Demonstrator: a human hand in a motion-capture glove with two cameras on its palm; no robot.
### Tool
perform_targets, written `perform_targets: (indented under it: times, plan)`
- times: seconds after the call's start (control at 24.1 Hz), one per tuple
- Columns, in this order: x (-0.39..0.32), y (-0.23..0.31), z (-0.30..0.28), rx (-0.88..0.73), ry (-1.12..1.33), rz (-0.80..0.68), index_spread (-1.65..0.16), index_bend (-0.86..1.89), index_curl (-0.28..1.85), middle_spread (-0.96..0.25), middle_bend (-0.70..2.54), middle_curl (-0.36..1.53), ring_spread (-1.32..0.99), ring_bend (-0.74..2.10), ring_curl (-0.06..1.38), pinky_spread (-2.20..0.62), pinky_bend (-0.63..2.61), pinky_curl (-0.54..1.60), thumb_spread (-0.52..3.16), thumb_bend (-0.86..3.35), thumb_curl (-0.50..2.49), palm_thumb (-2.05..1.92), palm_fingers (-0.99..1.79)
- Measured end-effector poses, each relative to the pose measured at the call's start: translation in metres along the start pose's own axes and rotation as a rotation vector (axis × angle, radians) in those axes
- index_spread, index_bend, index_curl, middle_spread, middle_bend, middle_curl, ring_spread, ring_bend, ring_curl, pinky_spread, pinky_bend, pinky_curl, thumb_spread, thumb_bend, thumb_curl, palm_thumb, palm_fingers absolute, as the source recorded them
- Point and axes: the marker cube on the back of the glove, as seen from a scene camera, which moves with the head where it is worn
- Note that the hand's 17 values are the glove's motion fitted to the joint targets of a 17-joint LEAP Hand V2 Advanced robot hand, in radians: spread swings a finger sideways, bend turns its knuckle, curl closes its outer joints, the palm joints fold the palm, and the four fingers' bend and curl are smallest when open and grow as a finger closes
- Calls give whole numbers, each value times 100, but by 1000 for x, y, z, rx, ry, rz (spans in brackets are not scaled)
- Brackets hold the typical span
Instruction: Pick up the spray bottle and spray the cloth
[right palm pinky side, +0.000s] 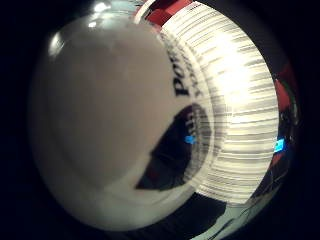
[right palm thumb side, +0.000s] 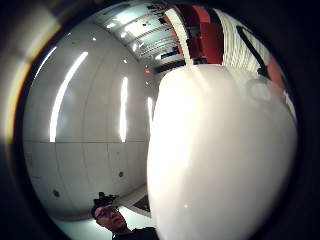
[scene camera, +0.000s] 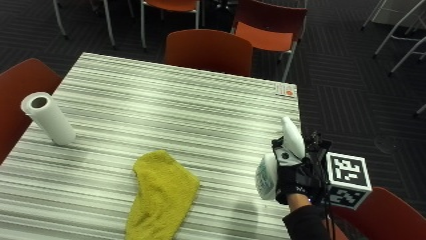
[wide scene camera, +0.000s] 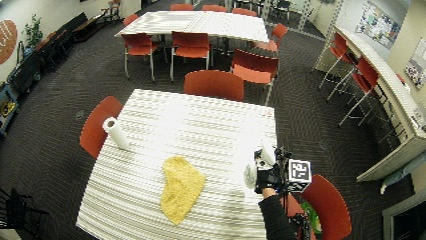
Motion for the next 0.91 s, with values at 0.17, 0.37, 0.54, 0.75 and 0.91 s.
perform_targets:
  times: [0.17, 0.37, 0.54, 0.75, 0.91]
  plan:
    - [5, 3, 9, -10, 17, 15, -14, 46, 53, -2, 52, 53, -8, 46, 43, 10, 12, 17, 107, 5, 66, 122, 75]
    - [2, 16, 43, -94, 44, 20, -14, 44, 54, -2, 52, 53, -8, 47, 43, 9, 12, 18, 106, 3, 67, 122, 78]
    - [-2, 26, 79, -183, 42, 29, -13, 43, 54, -1, 52, 54, -9, 47, 44, 9, 12, 18, 105, 2, 68, 122, 79]
    - [-5, 30, 120, -274, 27, 36, -13, 42, 56, -1, 51, 54, -9, 47, 45, 8, 12, 18, 104, 1, 69, 123, 80]
    - [-2, 26, 127, -285, 32, 42, -13, 41, 56, -1, 51, 54, -9, 47, 45, 8, 12, 18, 103, 1, 70, 123, 81]
